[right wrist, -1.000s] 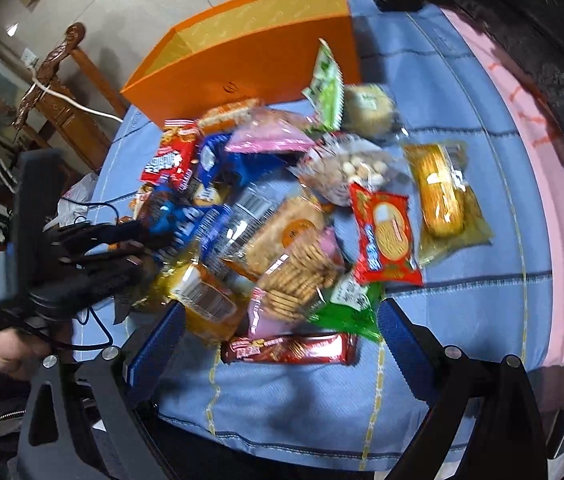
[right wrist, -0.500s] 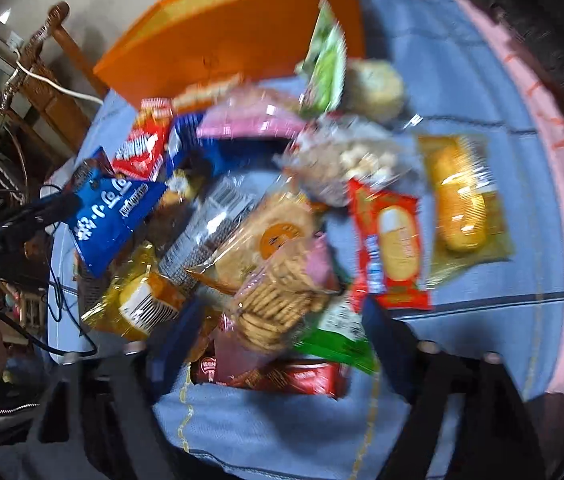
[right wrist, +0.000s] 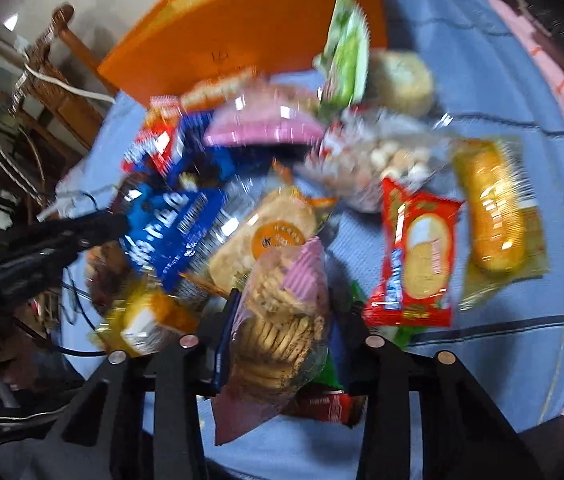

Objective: Organize snacks
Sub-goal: 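Grasp the blue snack bag with left gripper while right grasps the pink-wrapped cookie pack, then drop the blue bag and cookie pack into the orange box, opening both grippers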

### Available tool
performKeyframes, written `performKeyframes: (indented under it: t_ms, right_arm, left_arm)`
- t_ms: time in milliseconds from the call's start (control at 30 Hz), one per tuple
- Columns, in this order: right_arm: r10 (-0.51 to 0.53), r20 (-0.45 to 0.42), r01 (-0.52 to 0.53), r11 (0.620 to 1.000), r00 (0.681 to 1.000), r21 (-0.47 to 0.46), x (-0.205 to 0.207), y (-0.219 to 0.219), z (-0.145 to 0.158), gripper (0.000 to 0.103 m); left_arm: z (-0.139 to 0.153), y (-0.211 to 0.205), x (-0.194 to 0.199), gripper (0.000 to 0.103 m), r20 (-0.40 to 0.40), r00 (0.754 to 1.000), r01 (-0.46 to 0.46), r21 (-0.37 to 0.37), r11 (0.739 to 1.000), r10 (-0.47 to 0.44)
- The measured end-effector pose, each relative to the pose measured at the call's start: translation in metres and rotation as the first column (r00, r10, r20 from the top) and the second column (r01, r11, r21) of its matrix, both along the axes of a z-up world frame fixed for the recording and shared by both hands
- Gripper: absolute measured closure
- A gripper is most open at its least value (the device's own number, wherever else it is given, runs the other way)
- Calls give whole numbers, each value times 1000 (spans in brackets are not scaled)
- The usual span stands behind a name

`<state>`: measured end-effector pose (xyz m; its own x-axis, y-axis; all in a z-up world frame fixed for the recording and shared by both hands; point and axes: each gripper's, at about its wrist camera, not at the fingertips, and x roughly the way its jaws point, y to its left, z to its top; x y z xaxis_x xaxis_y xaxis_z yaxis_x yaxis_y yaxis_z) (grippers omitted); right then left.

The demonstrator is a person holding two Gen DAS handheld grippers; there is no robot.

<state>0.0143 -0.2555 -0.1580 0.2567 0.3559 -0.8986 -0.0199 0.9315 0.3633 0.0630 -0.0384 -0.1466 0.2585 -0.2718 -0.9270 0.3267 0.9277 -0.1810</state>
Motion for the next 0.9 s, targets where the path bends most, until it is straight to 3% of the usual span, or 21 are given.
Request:
performKeyframes:
  t_ms: [33, 67, 100, 200, 433, 633, 900]
  right_arm:
    - [-8, 17, 7, 1000, 1000, 5, -1, -4, 8, 65]
    - [-11, 36, 11, 1000, 999, 11, -1, -7, 15, 65]
    - [-16, 59, 15, 1000, 998, 20, -2, -10, 26, 65]
    - [-17, 108, 13, 999, 994, 41, 0, -15, 45, 65]
    - [-15, 135, 4, 997, 991, 81, 9, -11, 57, 66]
    - [-1, 215, -23, 994, 977, 109, 25, -3, 89, 66]
    - [-11, 317, -32, 991, 948, 130, 66, -8, 125, 66]
  left_arm:
    - [5, 3, 1, 85, 10, 1000, -9, -11, 1000, 9]
    - [12, 7, 2, 96, 24, 1000, -18, -28, 999, 19]
    - [17, 9, 3, 96, 28, 999, -22, -37, 999, 23]
    - [34, 18, 4, 96, 61, 998, -30, -68, 997, 34]
    - [37, 25, 6, 96, 62, 997, -51, -71, 996, 56]
    - [89, 37, 6, 96, 176, 982, -42, -130, 991, 64]
    - [139, 36, 29, 96, 293, 953, -32, -140, 990, 72]
